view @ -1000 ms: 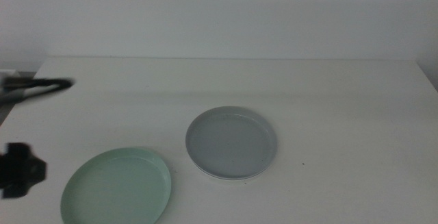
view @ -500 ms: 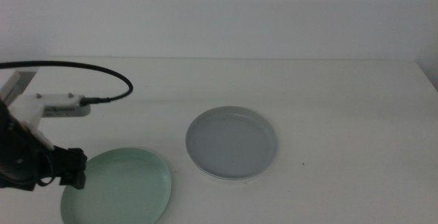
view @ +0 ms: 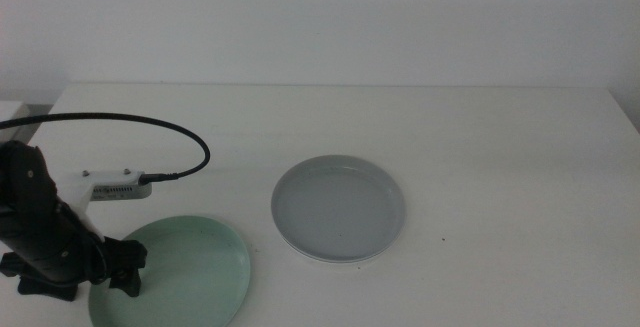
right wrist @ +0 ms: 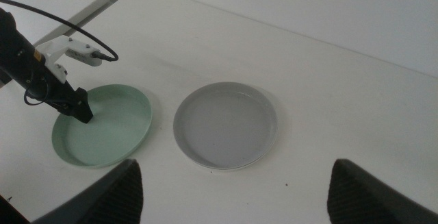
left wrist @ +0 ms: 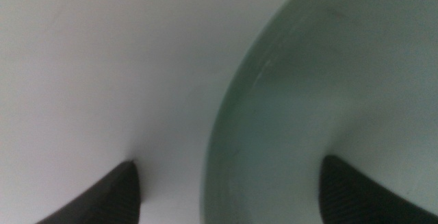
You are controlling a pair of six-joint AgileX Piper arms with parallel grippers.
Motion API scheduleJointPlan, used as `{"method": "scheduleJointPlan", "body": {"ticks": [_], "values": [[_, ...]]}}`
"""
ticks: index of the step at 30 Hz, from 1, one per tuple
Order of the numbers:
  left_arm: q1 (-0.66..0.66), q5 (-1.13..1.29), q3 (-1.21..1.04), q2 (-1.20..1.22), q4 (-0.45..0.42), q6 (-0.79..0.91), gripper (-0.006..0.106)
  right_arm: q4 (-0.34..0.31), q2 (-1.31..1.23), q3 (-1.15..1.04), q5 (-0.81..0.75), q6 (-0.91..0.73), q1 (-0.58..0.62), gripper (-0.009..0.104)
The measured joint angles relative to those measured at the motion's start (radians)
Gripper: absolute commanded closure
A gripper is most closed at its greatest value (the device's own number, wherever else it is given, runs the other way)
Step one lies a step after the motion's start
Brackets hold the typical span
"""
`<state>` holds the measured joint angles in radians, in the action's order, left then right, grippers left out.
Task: Stack the three bowls on top of each other.
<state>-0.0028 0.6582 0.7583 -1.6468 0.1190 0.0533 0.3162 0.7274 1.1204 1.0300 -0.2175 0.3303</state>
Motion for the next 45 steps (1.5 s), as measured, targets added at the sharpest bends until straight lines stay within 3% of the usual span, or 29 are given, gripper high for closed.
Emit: {"method": "scheduleJointPlan", "body": {"ticks": [4, 12, 19, 24, 35, 45], "values": [[0.002, -0.032, -0.01, 0.002, 0.015, 0.0, 0.035, 0.0, 0.0, 0.0, 0.0, 0.0, 0.0, 0.002], [0.006, -0.036, -0.01, 0.004, 0.021, 0.0, 0.103, 0.0, 0.0, 0.0, 0.0, 0.0, 0.0, 0.002], [0.014, 0.201, 0.12, 0.159, 0.026, -0.016, 0.102, 0.0, 0.0, 0.0, 0.0, 0.0, 0.0, 0.002], [-0.03, 0.283, 0.341, 0.226, 0.086, -0.017, 0.102, 0.0, 0.0, 0.0, 0.0, 0.0, 0.0, 0.002], [-0.307, 0.281, 0.748, -0.189, 0.131, -0.026, 0.102, 0.0, 0.0, 0.0, 0.0, 0.0, 0.0, 0.002], [-0.335, 0.315, 0.866, -0.411, 0.215, -0.002, 0.102, 0.002, 0.0, 0.0, 0.0, 0.0, 0.0, 0.002]]}}
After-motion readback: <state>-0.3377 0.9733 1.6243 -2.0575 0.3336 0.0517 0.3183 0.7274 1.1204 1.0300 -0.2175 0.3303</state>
